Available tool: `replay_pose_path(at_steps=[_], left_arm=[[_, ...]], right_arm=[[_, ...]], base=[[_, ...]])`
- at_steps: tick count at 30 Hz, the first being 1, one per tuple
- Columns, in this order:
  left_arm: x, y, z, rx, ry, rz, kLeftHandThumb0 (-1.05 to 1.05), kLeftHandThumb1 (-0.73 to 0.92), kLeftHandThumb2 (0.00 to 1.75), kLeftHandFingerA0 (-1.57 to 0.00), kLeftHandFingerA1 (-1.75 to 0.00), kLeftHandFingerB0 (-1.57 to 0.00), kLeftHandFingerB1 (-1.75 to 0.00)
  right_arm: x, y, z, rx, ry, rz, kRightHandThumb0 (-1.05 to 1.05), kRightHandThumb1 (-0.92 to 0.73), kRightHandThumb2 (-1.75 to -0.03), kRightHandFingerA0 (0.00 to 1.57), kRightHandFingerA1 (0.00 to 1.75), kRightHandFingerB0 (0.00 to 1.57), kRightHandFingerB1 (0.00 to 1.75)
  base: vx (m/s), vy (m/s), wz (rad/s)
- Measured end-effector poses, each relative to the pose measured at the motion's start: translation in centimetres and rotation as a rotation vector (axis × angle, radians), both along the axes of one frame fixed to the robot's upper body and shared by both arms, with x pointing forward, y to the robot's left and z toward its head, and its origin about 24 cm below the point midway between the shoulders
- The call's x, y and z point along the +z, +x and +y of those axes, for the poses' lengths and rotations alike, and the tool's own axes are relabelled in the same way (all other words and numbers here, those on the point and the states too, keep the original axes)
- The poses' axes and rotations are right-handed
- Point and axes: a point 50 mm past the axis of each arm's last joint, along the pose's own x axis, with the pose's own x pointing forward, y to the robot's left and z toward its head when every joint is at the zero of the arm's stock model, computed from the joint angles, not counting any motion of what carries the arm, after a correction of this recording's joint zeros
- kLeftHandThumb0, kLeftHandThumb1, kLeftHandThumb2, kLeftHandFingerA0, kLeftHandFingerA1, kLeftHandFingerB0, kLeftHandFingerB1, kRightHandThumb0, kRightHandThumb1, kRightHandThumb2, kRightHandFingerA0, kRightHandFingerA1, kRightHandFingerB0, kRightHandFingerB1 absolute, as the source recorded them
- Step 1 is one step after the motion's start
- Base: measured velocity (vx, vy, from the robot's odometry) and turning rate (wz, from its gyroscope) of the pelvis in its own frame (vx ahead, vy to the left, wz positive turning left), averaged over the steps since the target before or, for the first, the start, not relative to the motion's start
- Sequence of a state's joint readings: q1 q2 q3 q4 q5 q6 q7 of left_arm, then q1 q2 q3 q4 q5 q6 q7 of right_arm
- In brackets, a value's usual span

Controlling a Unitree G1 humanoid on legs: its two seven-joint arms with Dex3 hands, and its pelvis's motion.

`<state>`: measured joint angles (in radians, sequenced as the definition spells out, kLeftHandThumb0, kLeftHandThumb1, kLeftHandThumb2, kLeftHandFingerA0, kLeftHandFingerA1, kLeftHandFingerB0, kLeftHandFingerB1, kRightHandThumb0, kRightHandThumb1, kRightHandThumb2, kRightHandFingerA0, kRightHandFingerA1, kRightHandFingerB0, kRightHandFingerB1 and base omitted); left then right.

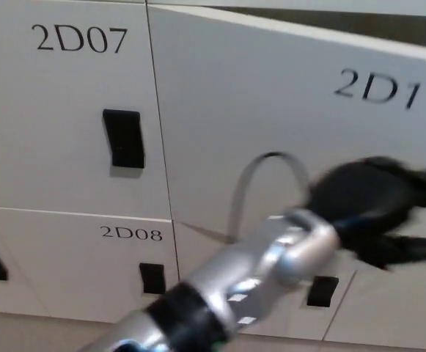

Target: The robot uses its left hand to push the door of an open cabinet towards the right and closes it

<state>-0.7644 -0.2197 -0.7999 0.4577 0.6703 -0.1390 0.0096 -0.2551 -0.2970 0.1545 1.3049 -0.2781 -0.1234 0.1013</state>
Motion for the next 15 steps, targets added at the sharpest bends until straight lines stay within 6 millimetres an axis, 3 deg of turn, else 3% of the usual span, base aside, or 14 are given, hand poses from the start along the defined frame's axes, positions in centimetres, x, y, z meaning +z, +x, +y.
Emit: replay_pose_path(at_steps=[5, 6, 11, 12, 14, 15], left_arm=[[-0.4, -1.7, -1.2, -0.073, 0.100, -0.074, -0.67, 0.92, 0.71, -0.20, -0.31, -0.13, -0.26], [-0.7, -1.9, -1.1, -0.075, 0.112, -0.069, -0.69, 0.76, 1.00, -0.19, -0.46, -0.13, -0.41], [-3.8, -1.4, 2.4, 0.005, 0.170, 0.014, -0.69, 0.76, 1.00, -0.18, -0.45, -0.14, -0.41], [-4.6, -1.0, 3.8, 0.042, 0.186, 0.037, -0.64, 0.91, 0.68, -0.28, -0.32, -0.21, -0.29], [-6.0, -0.4, 6.2, 0.107, 0.212, 0.079, -0.63, 0.88, 0.67, -0.32, -0.33, -0.24, -0.29], [-7.3, 0.0, 8.7, 0.176, 0.232, 0.124, -0.63, 0.88, 0.67, -0.32, -0.33, -0.24, -0.29]], right_arm=[[0.4, 0.1, -0.7, 0.026, -0.024, 0.001, -0.38, -0.79, -0.63, 0.50, 0.39, 0.36, 0.33], [0.4, 0.1, -0.8, 0.024, -0.024, 0.000, -0.41, -0.79, -0.63, 0.49, 0.39, 0.36, 0.34], [0.5, 0.2, -0.8, 0.021, -0.015, 0.001, -0.39, -0.79, -0.64, 0.48, 0.38, 0.37, 0.34], [0.5, 0.2, -0.8, 0.020, -0.014, 0.002, -0.39, -0.78, -0.63, 0.50, 0.39, 0.38, 0.34], [0.5, 0.3, -0.8, 0.021, -0.013, 0.000, -0.39, -0.78, -0.63, 0.50, 0.39, 0.38, 0.34], [0.6, 0.4, -0.7, 0.022, -0.011, -0.001, -0.39, -0.78, -0.63, 0.50, 0.39, 0.38, 0.34]], base=[[0.00, 0.000, 0.00], [0.00, 0.000, 0.00], [0.00, 0.000, 0.00], [0.00, 0.000, 0.00], [0.00, 0.000, 0.00], [0.00, 0.000, 0.00]])
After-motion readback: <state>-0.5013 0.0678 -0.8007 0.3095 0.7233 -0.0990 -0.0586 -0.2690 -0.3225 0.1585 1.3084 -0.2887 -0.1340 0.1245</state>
